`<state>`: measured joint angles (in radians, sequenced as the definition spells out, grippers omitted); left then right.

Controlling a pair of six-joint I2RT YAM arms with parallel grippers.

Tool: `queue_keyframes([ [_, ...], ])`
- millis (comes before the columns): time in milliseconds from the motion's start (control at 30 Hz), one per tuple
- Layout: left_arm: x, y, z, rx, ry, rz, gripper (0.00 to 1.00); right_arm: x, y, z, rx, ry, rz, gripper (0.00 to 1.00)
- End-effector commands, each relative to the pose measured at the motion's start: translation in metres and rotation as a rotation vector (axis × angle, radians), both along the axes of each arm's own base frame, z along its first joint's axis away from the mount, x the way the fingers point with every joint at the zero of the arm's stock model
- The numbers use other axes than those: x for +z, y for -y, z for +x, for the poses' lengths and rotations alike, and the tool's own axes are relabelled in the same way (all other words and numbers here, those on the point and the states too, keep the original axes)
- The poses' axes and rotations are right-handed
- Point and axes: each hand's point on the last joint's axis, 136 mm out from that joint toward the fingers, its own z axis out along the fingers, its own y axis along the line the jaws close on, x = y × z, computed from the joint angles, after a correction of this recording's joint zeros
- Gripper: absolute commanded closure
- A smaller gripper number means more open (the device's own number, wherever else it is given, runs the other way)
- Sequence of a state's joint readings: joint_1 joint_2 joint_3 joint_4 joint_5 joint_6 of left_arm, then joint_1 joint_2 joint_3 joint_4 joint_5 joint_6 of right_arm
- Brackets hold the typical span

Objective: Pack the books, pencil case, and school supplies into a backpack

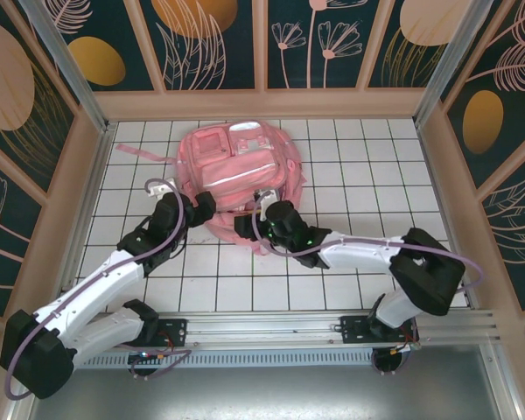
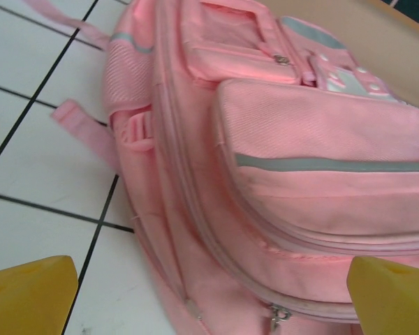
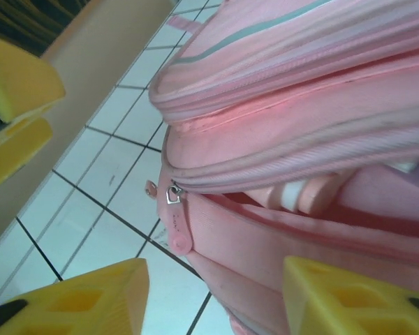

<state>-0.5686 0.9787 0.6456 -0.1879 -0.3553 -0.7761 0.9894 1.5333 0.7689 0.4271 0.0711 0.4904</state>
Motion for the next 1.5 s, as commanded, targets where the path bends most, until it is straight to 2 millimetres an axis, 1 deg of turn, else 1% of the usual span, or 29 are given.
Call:
queue_keyframes([
  [0,-0.005,-0.007,-0.003,0.056,-0.012,-0.039,0.01,0.003,-0.023,0.001,0.047,-0.010,0.025,0.58],
  [100,-0.011,-0.011,-0.004,0.072,-0.026,-0.028,0.01,-0.004,-0.037,0.003,0.047,-0.008,-0.018,0.61],
  [200,-0.012,-0.014,-0.005,0.088,-0.027,-0.029,0.01,-0.014,-0.044,0.008,-0.003,0.036,-0.141,0.61],
  [267,-0.010,-0.018,-0.007,0.107,-0.021,-0.027,0.01,-0.020,-0.045,0.010,-0.031,0.070,-0.212,0.60],
  [400,-0.006,-0.036,-0.012,0.184,-0.008,-0.010,0.01,-0.025,-0.049,0.010,-0.059,0.126,-0.304,0.60],
  [467,-0.003,-0.042,-0.015,0.210,0.003,-0.015,0.01,-0.028,-0.051,0.013,-0.073,0.141,-0.348,0.61],
  [600,0.006,-0.053,-0.021,0.258,0.038,-0.031,0.01,-0.039,-0.052,0.017,-0.092,0.139,-0.418,0.62],
  [733,0.012,-0.057,-0.025,0.265,0.063,-0.048,0.01,-0.044,-0.052,0.019,-0.100,0.150,-0.453,0.63],
  [767,0.012,-0.057,-0.025,0.264,0.065,-0.051,0.01,-0.044,-0.052,0.019,-0.099,0.158,-0.461,0.68],
  [867,0.011,-0.055,-0.024,0.258,0.061,-0.054,0.01,-0.044,-0.053,0.020,-0.113,0.183,-0.501,0.74],
  [900,0.010,-0.054,-0.023,0.256,0.057,-0.053,0.01,-0.045,-0.053,0.019,-0.115,0.191,-0.512,0.79],
  [967,0.009,-0.052,-0.023,0.249,0.053,-0.052,0.01,-0.042,-0.053,0.017,-0.120,0.203,-0.516,0.84],
  [1033,0.009,-0.050,-0.022,0.241,0.054,-0.055,0.01,-0.039,-0.051,0.015,-0.122,0.207,-0.511,0.94],
  [1100,0.008,-0.046,-0.021,0.221,0.049,-0.060,0.01,-0.036,-0.047,0.014,-0.127,0.207,-0.494,1.00],
  [1167,0.007,-0.036,-0.018,0.173,0.048,-0.080,0.01,-0.031,-0.045,0.010,-0.119,0.206,-0.468,1.00],
  [1333,-0.012,0.013,-0.013,-0.025,-0.025,-0.205,0.02,-0.019,-0.046,0.001,-0.055,0.180,-0.349,1.00],
  [1400,-0.022,0.032,-0.012,-0.085,-0.065,-0.265,0.06,-0.014,-0.046,-0.001,-0.028,0.155,-0.279,1.00],
  [1467,-0.030,0.044,-0.009,-0.121,-0.094,-0.287,0.13,-0.010,-0.045,-0.003,0.002,0.133,-0.214,1.00],
])
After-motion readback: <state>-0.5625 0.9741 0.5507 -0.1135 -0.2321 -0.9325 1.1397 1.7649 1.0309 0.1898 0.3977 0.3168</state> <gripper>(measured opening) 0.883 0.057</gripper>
